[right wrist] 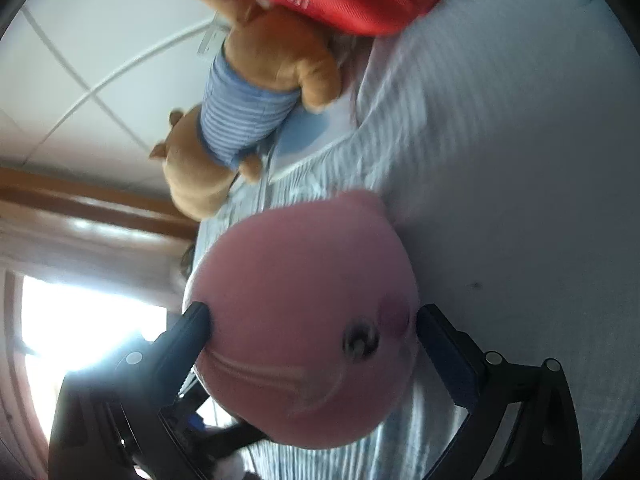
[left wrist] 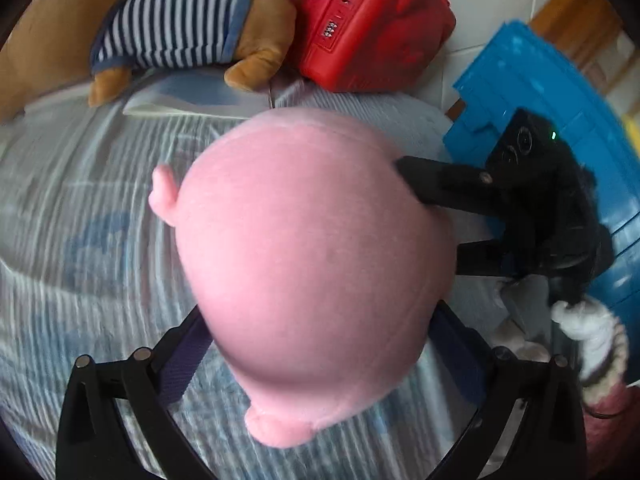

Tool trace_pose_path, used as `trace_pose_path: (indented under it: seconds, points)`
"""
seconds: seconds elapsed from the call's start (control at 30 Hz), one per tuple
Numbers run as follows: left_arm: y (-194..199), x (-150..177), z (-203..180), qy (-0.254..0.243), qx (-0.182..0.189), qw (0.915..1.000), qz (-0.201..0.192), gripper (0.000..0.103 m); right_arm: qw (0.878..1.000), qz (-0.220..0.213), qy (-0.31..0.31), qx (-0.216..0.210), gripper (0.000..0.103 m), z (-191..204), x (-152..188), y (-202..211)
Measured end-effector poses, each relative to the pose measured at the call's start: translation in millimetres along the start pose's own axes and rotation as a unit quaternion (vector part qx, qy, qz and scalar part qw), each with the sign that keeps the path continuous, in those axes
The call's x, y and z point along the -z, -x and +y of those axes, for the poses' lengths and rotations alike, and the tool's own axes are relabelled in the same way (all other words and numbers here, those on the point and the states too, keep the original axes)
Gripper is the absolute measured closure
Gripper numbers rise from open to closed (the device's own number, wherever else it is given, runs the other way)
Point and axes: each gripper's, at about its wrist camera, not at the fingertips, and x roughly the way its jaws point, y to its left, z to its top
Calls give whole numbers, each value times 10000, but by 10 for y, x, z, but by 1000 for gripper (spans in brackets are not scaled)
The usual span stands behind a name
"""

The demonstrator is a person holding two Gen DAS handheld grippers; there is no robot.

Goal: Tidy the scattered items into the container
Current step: 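Close both grippers on the pink plush and lift it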

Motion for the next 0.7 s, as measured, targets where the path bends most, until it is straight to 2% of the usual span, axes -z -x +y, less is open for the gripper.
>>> trace_pose_path:
  seconds: [0.1,0.23,0.37,0.43,0.57,0.7]
  points:
    - [51,17,-56,-167,-148,9998,-10,4,10000,-58,8,-53,0,-36,7,32]
    - [180,98,-141,-547,-561,9969,-58,4,9992,-114,342,197,0,119,69,141]
    - [247,152,-160,-708,-837,9939,-129,4,9970,51,738,243,0,278,156,70]
    - [223,164,-147,-665,-848,9940,-170,6,9960,14,849,290,0,298,162,-24]
    - [209,216,-116,-602,-840,9941,-326,6,9984,87,545,79,0,150,99,-158]
    - [146,251,-86,-548,-782,9949,-326,1,9989,50,473,19,0,113,122,-137]
